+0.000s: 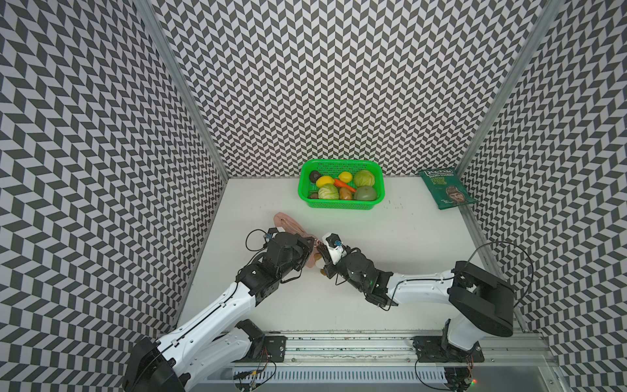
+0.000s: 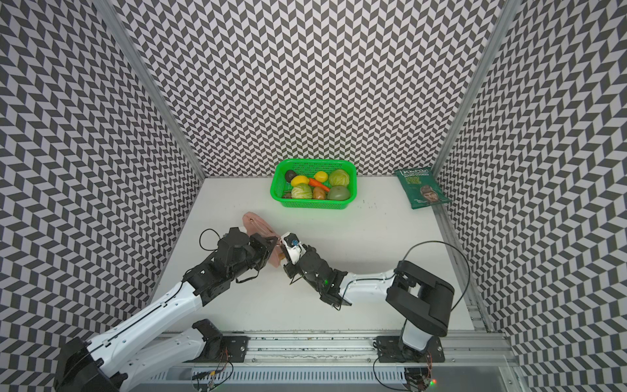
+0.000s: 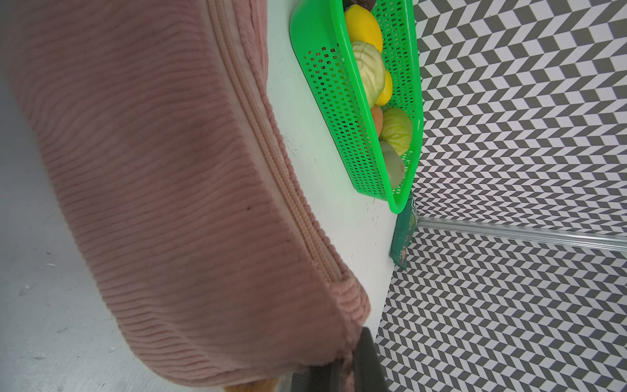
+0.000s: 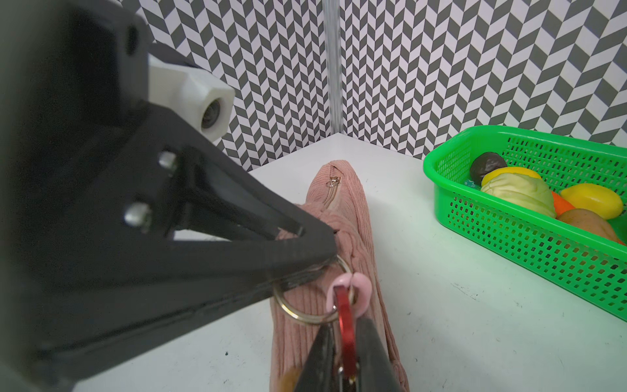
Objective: Remove the decoration from the bag
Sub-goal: Remove the decoration item from the bag.
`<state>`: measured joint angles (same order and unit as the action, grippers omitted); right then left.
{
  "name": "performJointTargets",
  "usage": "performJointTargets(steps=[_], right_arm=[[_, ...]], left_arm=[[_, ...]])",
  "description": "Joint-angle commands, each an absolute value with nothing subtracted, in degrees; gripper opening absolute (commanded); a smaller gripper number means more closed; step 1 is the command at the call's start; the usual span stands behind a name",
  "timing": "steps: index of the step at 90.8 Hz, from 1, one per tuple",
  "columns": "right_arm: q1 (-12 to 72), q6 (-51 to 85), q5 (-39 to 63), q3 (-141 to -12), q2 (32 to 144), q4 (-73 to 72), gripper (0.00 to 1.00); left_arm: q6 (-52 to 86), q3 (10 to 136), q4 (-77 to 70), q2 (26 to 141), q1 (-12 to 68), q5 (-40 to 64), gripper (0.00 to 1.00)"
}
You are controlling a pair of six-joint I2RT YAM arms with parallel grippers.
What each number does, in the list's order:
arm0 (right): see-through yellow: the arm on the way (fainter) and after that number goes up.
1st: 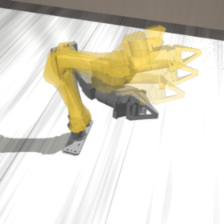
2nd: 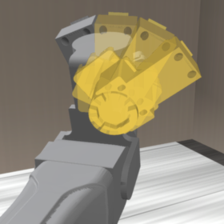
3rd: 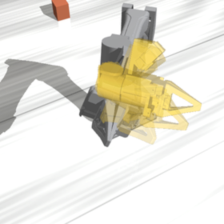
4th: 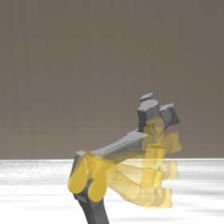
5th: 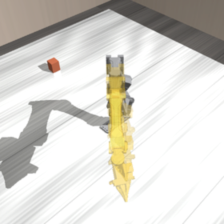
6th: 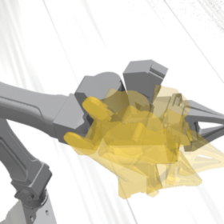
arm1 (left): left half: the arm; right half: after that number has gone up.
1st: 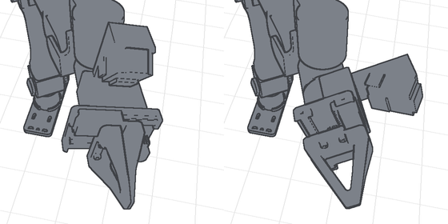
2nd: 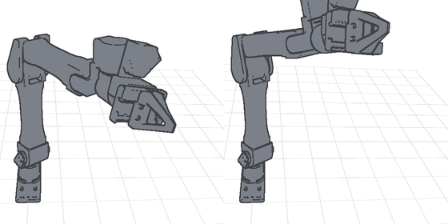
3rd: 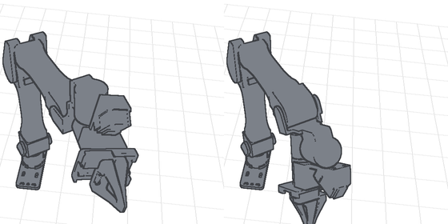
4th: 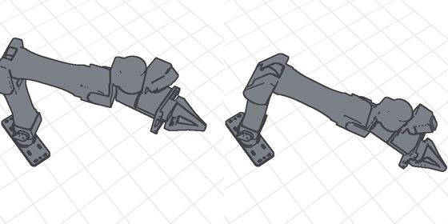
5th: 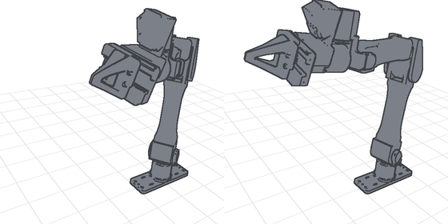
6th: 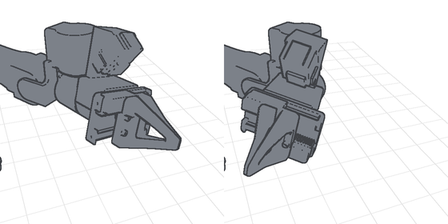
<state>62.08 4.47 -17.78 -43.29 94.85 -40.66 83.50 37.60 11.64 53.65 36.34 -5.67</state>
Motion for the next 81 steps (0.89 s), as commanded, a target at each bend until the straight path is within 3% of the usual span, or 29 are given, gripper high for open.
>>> performJointTargets(steps=[1, 31, 62, 81], right_arm=[[61.6, 5.8, -18.5, -42.1, 92.4, -43.2, 0.15], [60.1, 7.4, -12.7, -39.2, 89.5, -41.7, 0.14], [51.1, 15.8, 14.5, -36.5, 88.2, -44.5, 0.13], [47.9, 20.0, 25.1, -37.9, 90.2, -47.9, 0.13]], left_arm=[[83.1, 38.5, 10.5, 52.7, 35.9, -6.4, 0.0], [82.9, 38.9, 11.3, 52.2, 35.8, -7.0, 0.0], [82.5, 38.7, 11.6, 52.0, 35.5, -7.2, 0.0], [82.5, 38.5, 11.6, 52.0, 35.5, -6.9, 0.0]])
